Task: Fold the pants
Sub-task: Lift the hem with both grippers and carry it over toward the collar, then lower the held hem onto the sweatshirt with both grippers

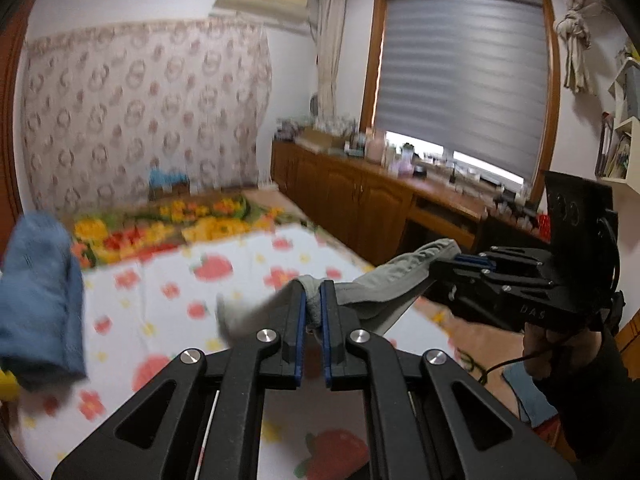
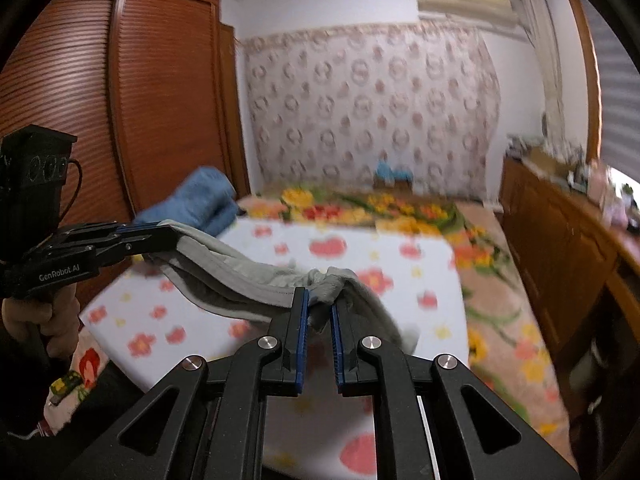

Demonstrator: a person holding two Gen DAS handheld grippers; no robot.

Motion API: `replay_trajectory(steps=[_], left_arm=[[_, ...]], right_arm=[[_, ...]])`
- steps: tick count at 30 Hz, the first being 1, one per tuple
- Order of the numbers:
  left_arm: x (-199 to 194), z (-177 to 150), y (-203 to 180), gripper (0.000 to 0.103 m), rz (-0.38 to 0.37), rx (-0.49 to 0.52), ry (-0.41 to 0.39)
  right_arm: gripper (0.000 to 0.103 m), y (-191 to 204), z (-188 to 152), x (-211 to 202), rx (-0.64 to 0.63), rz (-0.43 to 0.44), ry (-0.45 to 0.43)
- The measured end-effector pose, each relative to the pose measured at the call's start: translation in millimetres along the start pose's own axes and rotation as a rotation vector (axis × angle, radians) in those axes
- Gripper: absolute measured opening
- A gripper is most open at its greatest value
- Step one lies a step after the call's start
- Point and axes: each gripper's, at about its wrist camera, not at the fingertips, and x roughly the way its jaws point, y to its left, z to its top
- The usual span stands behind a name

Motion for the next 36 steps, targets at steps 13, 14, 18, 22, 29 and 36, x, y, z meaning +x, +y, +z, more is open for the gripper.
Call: replay_trajectory(steps=[13, 14, 18, 22, 29, 36], left_arm=[[-27, 66, 47, 0.008, 0.177, 0.072, -0.075], [-19, 69, 59, 0.008, 0.201, 0.074, -0.071], [0, 95, 89, 0.008, 0.277, 0.087, -0.123], [10, 109, 100, 0.008, 0.306, 0.107, -0.12], [20, 39, 107, 0.008, 0.287, 0.064, 0.021], [13, -48, 83, 0.008, 0.252, -0.004, 0.12]], right_arm=[[0.01, 17, 73, 24, -0.076, 0.054, -0.097], [0.01, 14, 77, 37, -0.083, 0.054, -0.088], [0.01, 6, 106, 85, -0.11, 0.016, -0.079], [0.01, 10, 133, 120, -0.09, -0.014, -0.07], [0.01, 23, 99, 152, -0.073, 0.045, 0.068], [0.01, 31, 53, 161, -0.065, 0.104, 0.2]])
